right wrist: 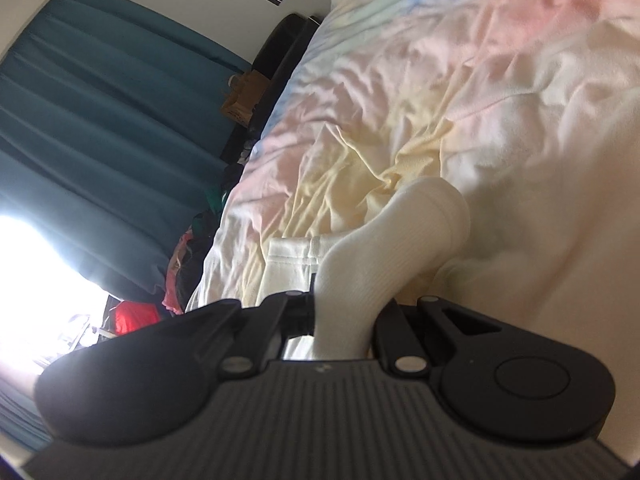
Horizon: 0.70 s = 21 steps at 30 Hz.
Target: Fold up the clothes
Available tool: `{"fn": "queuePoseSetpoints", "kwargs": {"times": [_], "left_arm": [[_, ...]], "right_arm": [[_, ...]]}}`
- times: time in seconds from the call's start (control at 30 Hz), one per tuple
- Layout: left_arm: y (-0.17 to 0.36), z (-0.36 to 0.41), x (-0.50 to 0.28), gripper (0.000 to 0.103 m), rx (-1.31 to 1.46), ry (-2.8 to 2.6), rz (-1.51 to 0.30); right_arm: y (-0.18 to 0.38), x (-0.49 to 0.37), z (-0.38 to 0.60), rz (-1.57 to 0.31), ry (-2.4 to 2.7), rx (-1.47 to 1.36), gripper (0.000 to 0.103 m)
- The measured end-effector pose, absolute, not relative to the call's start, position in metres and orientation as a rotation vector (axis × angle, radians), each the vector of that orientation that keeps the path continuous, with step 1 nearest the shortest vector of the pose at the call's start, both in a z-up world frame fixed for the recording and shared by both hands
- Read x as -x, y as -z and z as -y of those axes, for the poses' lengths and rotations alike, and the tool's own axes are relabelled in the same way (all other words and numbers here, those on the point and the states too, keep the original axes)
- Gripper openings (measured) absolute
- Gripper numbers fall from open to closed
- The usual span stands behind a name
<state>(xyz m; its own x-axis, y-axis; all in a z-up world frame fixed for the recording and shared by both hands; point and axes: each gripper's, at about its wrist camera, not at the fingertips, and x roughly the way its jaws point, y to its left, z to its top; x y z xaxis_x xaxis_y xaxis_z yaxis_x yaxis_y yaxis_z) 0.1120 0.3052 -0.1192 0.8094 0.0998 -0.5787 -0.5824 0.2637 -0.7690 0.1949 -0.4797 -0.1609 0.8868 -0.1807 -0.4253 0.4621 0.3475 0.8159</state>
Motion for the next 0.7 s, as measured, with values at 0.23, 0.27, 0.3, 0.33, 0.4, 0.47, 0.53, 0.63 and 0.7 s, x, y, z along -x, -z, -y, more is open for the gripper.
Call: {"fn": "queuePoseSetpoints", "kwargs": {"times": [0.23, 0.27, 0.3, 0.33, 0.4, 0.47, 0.53, 0.63, 0.7], "left_arm": [[0.11, -0.323, -0.107, 0.045, 1.19, -0.575, -0.431], [0.112, -0.328, -0.105, 0.036, 1.211, -0.566, -0.435], [0.113, -0.334, -0.103, 0.03, 1.232, -0.557, -0.439], [0.113, -0.34, -0.1, 0.022, 1.252, -0.55, -0.439], [0.097, -0.348, -0.094, 0.017, 1.21, -0.55, -0.431], [0.079, -0.354, -0.09, 0.015, 1.136, -0.55, -0.426], [0.051, -0.366, -0.096, 0.013, 1.024, -0.544, -0.455], [0.021, -0.382, -0.092, 0.012, 1.004, -0.529, -0.492], [0.009, -0.392, -0.091, 0.011, 1.006, -0.523, -0.529]], "right_arm": [[0.17, -0.201, 0.48, -0.309, 0.435, -1.167, 0.008], [0.171, -0.202, 0.479, -0.316, 0.439, -1.164, 0.008], [0.171, -0.202, 0.479, -0.322, 0.442, -1.16, 0.008], [0.171, -0.202, 0.478, -0.324, 0.444, -1.154, 0.008], [0.17, -0.2, 0.478, -0.328, 0.454, -1.14, 0.008], [0.168, -0.197, 0.478, -0.33, 0.467, -1.145, 0.008], [0.167, -0.192, 0.481, -0.318, 0.469, -1.207, 0.008], [0.159, -0.183, 0.483, -0.297, 0.467, -1.23, 0.008], [0.153, -0.182, 0.48, -0.318, 0.507, -1.149, 0.008]]}}
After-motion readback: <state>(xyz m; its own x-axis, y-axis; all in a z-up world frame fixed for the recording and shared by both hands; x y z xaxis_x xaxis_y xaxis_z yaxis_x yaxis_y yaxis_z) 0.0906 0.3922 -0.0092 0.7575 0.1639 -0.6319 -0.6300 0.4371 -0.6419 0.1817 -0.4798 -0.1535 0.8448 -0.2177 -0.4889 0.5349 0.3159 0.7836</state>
